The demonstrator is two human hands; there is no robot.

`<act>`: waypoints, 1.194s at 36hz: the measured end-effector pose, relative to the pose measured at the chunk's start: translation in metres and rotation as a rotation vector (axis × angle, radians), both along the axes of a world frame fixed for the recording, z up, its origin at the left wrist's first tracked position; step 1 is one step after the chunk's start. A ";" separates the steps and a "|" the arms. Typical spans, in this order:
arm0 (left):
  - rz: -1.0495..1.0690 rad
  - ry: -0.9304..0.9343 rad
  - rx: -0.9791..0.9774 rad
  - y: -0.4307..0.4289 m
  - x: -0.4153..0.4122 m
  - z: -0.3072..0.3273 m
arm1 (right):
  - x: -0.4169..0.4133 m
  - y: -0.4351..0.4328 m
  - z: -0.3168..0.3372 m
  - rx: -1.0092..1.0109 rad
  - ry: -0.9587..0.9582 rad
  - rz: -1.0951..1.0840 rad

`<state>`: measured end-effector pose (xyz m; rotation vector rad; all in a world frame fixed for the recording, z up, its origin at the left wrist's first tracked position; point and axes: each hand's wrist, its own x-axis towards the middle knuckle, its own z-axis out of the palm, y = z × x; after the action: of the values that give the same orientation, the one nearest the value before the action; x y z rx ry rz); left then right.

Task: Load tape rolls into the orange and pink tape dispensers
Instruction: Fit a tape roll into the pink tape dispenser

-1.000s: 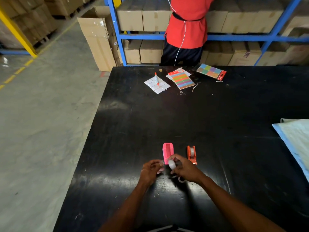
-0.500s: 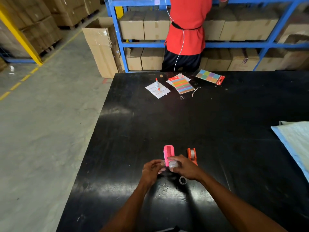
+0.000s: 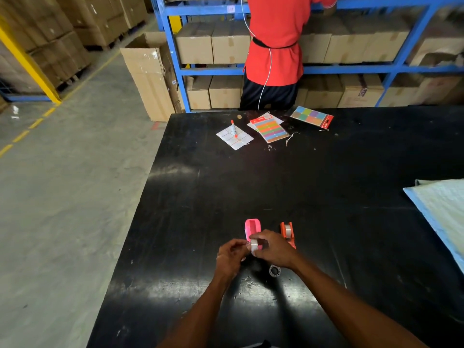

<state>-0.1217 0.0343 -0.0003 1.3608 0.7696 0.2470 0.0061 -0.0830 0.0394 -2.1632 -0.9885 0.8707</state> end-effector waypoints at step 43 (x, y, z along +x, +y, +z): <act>-0.082 0.062 -0.027 0.022 0.027 0.012 | 0.012 0.007 -0.026 0.317 0.303 -0.329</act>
<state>-0.0949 0.0563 0.0117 1.3768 0.7637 0.1299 0.0177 -0.0764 0.0133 -1.7918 -0.5567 0.7916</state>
